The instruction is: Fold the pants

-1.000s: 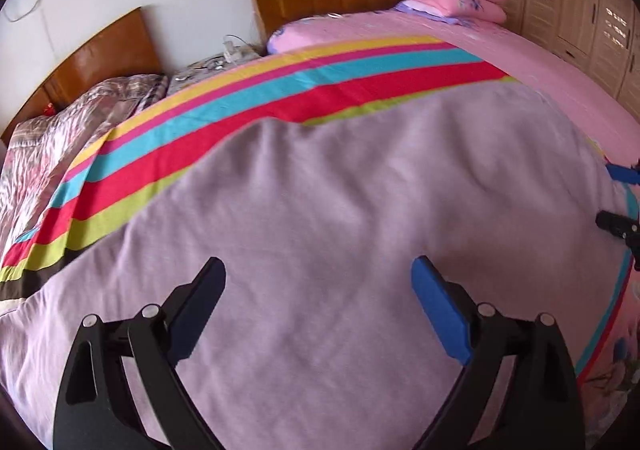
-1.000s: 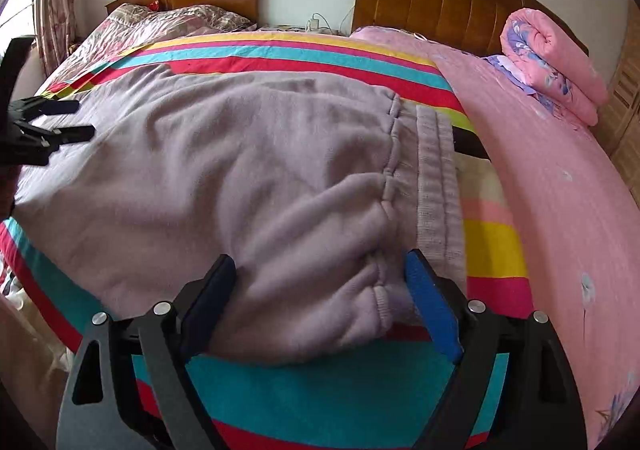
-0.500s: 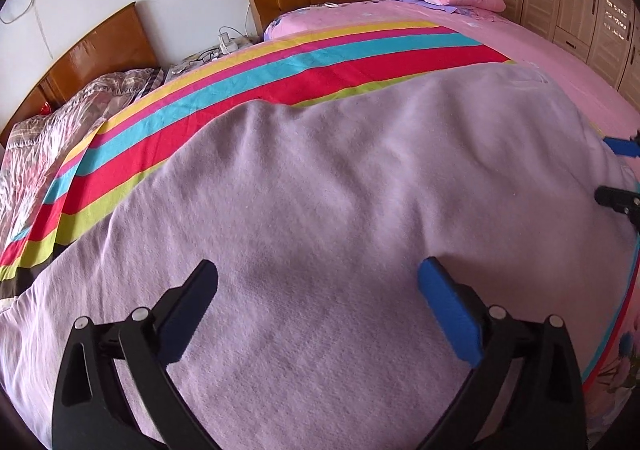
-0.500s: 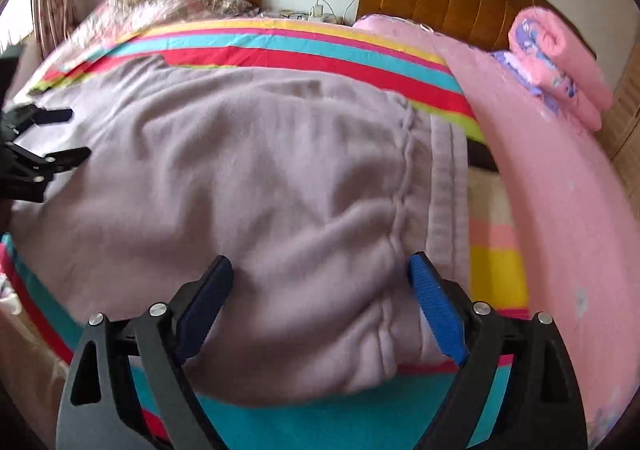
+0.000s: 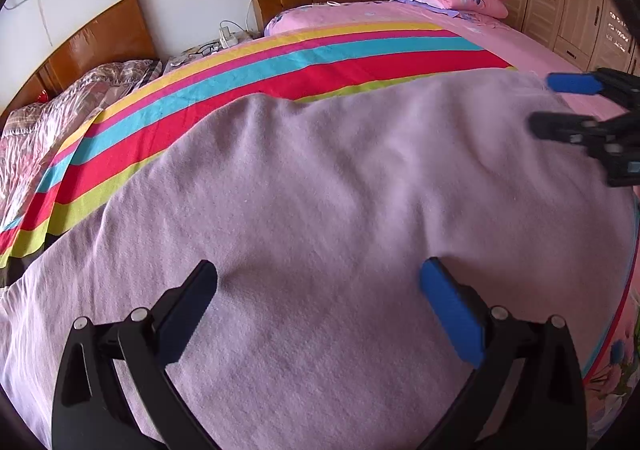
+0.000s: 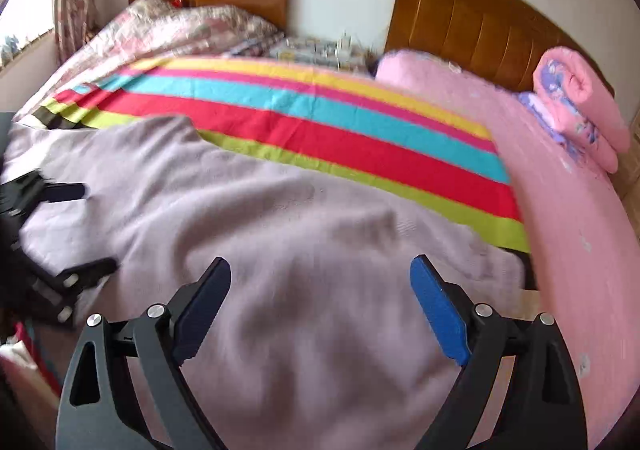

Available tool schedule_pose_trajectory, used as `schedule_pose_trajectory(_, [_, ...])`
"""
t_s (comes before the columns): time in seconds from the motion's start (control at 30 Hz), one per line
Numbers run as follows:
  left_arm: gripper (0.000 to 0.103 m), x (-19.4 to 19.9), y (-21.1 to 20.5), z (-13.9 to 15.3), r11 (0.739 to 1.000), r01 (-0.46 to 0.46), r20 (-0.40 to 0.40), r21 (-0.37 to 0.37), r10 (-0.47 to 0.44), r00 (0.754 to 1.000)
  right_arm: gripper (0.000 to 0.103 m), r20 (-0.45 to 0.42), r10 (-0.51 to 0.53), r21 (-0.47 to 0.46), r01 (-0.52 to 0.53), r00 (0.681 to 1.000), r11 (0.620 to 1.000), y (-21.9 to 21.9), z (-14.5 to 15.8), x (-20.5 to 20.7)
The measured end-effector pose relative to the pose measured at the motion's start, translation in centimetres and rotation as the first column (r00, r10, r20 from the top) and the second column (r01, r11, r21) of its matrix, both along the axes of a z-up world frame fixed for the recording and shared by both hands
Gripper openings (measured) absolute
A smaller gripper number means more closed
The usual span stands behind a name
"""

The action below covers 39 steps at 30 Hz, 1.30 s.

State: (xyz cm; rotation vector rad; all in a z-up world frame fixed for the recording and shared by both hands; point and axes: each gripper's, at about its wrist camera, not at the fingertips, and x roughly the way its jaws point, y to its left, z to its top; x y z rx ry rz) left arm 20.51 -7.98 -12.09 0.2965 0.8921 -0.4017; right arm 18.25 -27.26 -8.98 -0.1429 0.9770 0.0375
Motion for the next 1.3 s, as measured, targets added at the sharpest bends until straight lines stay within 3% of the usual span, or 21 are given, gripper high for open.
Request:
schedule_pose_trajectory(0.03, [0.102, -0.1, 0.0, 0.0, 1.000, -0.001, -0.002, -0.003, 0.001, 1.000, 0.088, -0.040, -0.023, -0.006, 0.023, 0.999, 1.000, -0.5, -1.2, 0.3])
schedule_pose_trajectory(0.13, [0.102, 0.2, 0.2, -0.1, 1.000, -0.004, -0.023, -0.024, 0.003, 1.000, 0.088, -0.022, -0.034, 0.061, 0.035, 0.999, 0.998, -2.1, -1.3, -0.9])
schedule_pose_trajectory(0.23, [0.102, 0.5, 0.4, -0.1, 0.999, -0.005, -0.040, -0.041, 0.003, 0.999, 0.088, -0.035, -0.033, 0.025, 0.034, 0.999, 0.999, -2.6, -0.9, -2.6])
schedule_pose_trajectory(0.37, [0.102, 0.5, 0.3, -0.1, 0.999, -0.005, -0.042, -0.043, 0.003, 0.999, 0.088, 0.040, -0.092, 0.128, 0.086, 0.995, 0.988, -4.0, 1.3, -5.1])
schedule_pose_trajectory(0.5, [0.102, 0.5, 0.3, -0.1, 0.999, -0.005, -0.043, -0.042, 0.003, 0.999, 0.090, -0.038, -0.091, 0.009, 0.091, 0.995, 0.996, -3.9, -1.5, -6.1])
schedule_pose_trajectory(0.53, [0.102, 0.5, 0.3, -0.1, 0.999, -0.005, -0.044, -0.042, 0.003, 0.999, 0.091, 0.003, -0.081, 0.020, 0.081, 0.997, 0.997, -4.0, -1.5, -7.0])
schedule_pose_trajectory(0.63, [0.100, 0.5, 0.2, 0.6, 0.999, -0.035, -0.048, -0.023, 0.034, 0.998, 0.090, -0.007, -0.119, 0.032, 0.119, 0.993, 0.992, -4.8, -0.7, -8.2])
schedule_pose_trajectory(0.7, [0.101, 0.6, -1.0, 2.6, 0.998, 0.017, -0.037, -0.067, -0.019, 0.999, 0.090, 0.020, -0.155, 0.040, 0.154, 0.988, 0.987, -5.3, 0.1, -9.2])
schedule_pose_trajectory(0.83, [0.101, 1.7, -6.6, 5.7, 0.978, 0.167, 0.029, -0.122, -0.164, 0.986, 0.090, 0.096, -0.136, 0.092, 0.127, 0.986, 0.988, -4.9, 1.4, -10.8])
schedule_pose_trajectory(0.93, [0.101, 4.2, -10.9, 4.2, 0.958, 0.229, -0.039, -0.171, -0.239, 0.970, 0.090, 0.072, -0.050, 0.072, 0.044, 0.996, 0.996, -3.1, 0.9, -11.2])
schedule_pose_trajectory(1.0, [0.101, 5.4, -12.9, 1.9, 0.958, 0.234, -0.100, -0.166, -0.252, 0.962, 0.091, 0.017, -0.053, 0.039, 0.052, 0.998, 0.998, -3.1, -0.4, -11.5])
schedule_pose_trajectory(1.03, [0.101, 5.5, -13.6, 0.7, 0.961, 0.233, -0.121, -0.147, -0.251, 0.960, 0.091, 0.031, -0.044, 0.038, 0.043, 0.999, 0.998, -3.3, -0.7, -12.0])
schedule_pose_trajectory(1.3, [0.102, 4.9, -14.6, 0.1, 0.966, 0.245, -0.093, -0.085, -0.252, 0.963, 0.093, 0.108, -0.025, 0.088, 0.016, 0.994, 0.996, -4.4, -1.7, -14.1])
